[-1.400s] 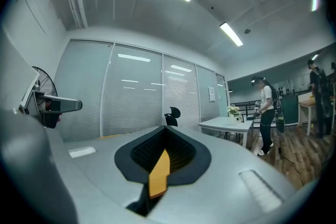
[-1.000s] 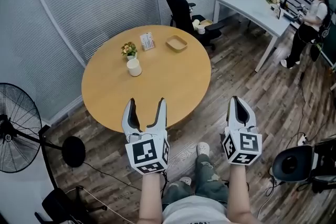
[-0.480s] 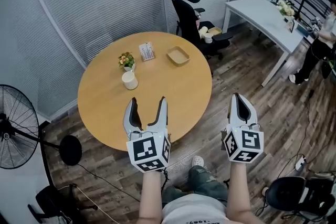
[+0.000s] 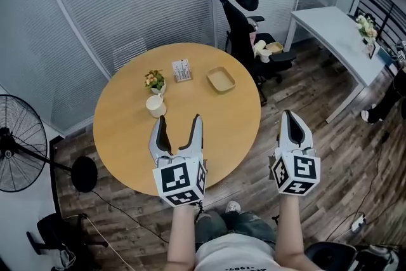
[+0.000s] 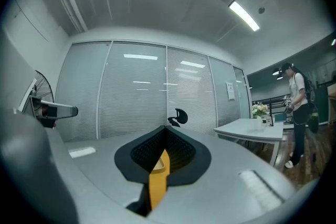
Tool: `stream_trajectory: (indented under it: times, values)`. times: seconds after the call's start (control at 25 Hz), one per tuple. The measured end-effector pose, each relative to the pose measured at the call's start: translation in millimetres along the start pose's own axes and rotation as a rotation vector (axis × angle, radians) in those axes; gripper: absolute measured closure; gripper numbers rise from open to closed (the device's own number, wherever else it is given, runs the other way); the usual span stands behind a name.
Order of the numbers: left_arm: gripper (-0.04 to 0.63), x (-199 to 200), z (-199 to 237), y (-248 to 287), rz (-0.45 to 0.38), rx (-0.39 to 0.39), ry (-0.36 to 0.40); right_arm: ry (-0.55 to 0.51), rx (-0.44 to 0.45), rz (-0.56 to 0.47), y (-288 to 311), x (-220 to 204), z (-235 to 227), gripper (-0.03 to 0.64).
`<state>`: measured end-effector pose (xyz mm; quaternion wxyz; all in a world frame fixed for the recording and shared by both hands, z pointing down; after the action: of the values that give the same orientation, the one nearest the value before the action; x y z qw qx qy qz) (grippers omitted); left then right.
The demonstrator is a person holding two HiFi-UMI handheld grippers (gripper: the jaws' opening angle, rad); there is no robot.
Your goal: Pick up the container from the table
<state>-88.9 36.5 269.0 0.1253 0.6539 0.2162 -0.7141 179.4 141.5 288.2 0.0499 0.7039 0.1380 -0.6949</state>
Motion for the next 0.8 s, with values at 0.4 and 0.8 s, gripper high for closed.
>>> stream_trajectory:
  times: [0.4, 0.8]
  values:
    - [0.249, -21.7, -4.7, 36.1, 0.053, 0.011, 0.007, 0.015, 0.015, 0.043, 36.7, -22.7, -10.4, 0.594]
    - [0.249, -45.7, 8.5, 101.4, 0.079, 0.005, -0.040, -0.005, 0.003, 0.055, 98.8, -35.6, -14.2, 0.594]
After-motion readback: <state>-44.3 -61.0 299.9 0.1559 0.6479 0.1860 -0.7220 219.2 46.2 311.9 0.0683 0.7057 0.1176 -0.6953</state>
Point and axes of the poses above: the fingertips, and each gripper's own axes: y forward along the fingers, z to its left, x out of its top, the point moved 8 cm from there along -y, backward along the fingers, and after that the axes turned 10 degrees about -z, right-handed, at the moved point
